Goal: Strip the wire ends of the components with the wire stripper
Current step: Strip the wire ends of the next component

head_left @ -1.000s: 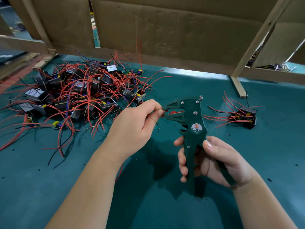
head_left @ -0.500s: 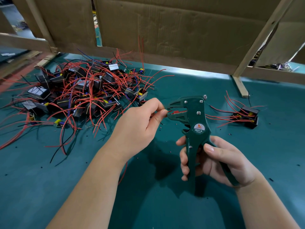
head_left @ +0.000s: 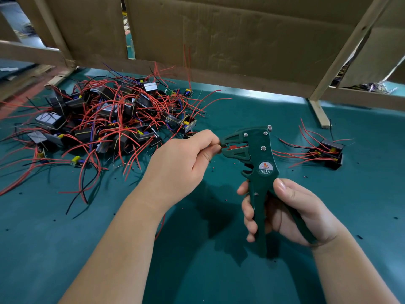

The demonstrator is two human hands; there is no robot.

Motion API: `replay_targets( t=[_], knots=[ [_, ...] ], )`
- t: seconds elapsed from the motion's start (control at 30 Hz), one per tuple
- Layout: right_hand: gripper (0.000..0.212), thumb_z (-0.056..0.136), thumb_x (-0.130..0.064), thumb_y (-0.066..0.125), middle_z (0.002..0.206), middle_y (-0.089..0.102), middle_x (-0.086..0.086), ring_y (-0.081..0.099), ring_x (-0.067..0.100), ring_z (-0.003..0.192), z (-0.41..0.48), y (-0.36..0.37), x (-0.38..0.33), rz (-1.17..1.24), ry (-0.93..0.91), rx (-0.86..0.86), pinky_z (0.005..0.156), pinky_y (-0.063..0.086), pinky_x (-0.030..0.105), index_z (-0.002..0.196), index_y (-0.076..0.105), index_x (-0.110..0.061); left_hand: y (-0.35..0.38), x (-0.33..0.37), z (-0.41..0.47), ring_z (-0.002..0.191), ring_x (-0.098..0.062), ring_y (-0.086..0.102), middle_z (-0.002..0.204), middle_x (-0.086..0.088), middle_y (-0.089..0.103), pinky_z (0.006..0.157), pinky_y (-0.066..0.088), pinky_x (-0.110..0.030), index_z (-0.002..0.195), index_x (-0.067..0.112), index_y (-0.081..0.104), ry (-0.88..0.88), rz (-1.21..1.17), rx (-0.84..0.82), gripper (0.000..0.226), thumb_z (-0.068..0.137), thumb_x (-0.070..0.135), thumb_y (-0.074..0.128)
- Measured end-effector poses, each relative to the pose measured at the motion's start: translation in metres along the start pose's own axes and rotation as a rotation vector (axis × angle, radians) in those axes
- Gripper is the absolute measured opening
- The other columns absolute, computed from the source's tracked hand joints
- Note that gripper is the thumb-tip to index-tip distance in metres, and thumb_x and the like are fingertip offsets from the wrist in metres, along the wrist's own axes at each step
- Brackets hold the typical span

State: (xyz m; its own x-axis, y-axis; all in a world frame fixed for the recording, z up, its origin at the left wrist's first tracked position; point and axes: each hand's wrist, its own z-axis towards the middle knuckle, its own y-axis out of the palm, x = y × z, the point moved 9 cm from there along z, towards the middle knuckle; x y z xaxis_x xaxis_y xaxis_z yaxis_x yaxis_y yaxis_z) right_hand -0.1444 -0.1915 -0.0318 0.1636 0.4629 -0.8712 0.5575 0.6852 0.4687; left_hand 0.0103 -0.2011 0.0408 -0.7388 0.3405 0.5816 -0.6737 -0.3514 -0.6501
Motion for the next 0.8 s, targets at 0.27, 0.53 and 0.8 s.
replay_targets(
  t=[0.27, 0.53, 0.8],
  knots=[
    [0.054, 0.08, -0.047, 0.074, 0.083, 0.061, 0.019, 0.061, 0.031, 0.068, 0.002, -0.001, 0.003, 0.014, 0.001, 0.022, 0.066, 0.054, 0.048, 0.11, 0.065, -0.003, -0.001, -0.001, 0.0, 0.045, -0.009, 0.035, 0.049, 0.006, 0.042, 0.047, 0.023, -0.027, 0.087, 0.026, 0.056, -0.001, 0.042, -0.004, 0.018, 0.094, 0.038, 0.046],
    [0.052, 0.077, -0.051, 0.075, 0.077, 0.059, 0.017, 0.058, 0.029, 0.061, 0.011, 0.009, 0.006, 0.087, -0.092, 0.035, 0.06, 0.052, 0.043, 0.102, 0.065, -0.008, 0.003, -0.006, 0.0, 0.047, -0.012, 0.038, 0.052, 0.008, 0.044, 0.048, 0.026, -0.026, 0.092, 0.019, 0.056, -0.068, -0.087, -0.03, 0.027, 0.097, 0.037, 0.037],
    [0.044, 0.075, -0.05, 0.076, 0.059, 0.049, 0.007, 0.041, 0.015, 0.042, 0.018, 0.014, 0.005, 0.153, -0.198, 0.103, 0.045, 0.04, 0.024, 0.093, 0.06, -0.014, 0.004, 0.0, -0.001, 0.051, -0.006, 0.041, 0.06, 0.017, 0.05, 0.05, 0.027, -0.016, 0.081, 0.008, 0.058, -0.037, -0.182, -0.037, 0.034, 0.097, 0.031, 0.038]
  ],
)
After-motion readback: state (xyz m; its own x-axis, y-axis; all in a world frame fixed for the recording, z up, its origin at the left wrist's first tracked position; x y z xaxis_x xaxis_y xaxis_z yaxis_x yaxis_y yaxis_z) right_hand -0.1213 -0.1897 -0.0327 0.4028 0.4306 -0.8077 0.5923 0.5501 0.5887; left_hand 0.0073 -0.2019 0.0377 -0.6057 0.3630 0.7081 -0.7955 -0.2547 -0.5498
